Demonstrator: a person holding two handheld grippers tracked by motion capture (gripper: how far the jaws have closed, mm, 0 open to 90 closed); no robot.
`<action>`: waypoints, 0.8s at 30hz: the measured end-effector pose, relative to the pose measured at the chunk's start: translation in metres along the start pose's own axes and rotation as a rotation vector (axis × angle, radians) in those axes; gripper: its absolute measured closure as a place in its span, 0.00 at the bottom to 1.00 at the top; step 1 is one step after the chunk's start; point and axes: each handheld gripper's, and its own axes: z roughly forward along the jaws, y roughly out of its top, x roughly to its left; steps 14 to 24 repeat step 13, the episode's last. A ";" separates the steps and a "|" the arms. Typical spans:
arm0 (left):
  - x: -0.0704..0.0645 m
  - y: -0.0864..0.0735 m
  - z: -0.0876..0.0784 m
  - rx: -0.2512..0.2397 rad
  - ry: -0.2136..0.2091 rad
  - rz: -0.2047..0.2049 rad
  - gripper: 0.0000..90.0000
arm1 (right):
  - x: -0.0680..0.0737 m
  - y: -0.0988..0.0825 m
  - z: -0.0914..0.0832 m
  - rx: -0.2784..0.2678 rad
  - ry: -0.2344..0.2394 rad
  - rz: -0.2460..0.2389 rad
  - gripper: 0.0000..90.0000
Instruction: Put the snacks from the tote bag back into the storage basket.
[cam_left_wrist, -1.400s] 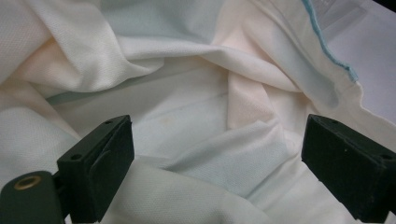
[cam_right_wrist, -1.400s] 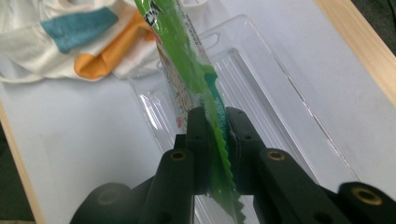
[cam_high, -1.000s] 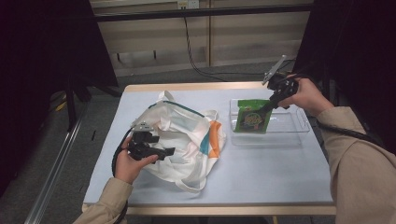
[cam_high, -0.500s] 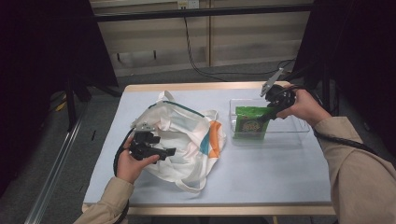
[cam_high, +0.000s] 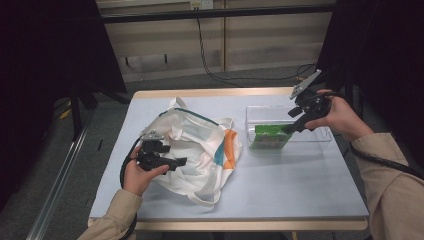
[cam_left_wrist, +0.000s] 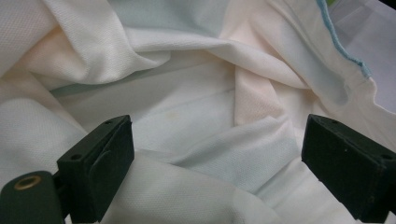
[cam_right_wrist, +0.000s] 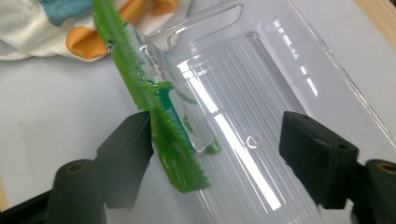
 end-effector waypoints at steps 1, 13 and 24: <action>0.000 0.000 0.000 0.002 0.000 0.001 0.11 | 0.001 -0.002 -0.002 0.002 -0.008 -0.005 0.25; -0.003 0.002 0.001 0.008 -0.001 0.006 0.11 | 0.019 -0.036 -0.026 -0.063 -0.068 0.067 0.15; -0.003 0.002 0.001 0.008 -0.001 0.006 0.11 | 0.019 -0.036 -0.026 -0.063 -0.068 0.067 0.15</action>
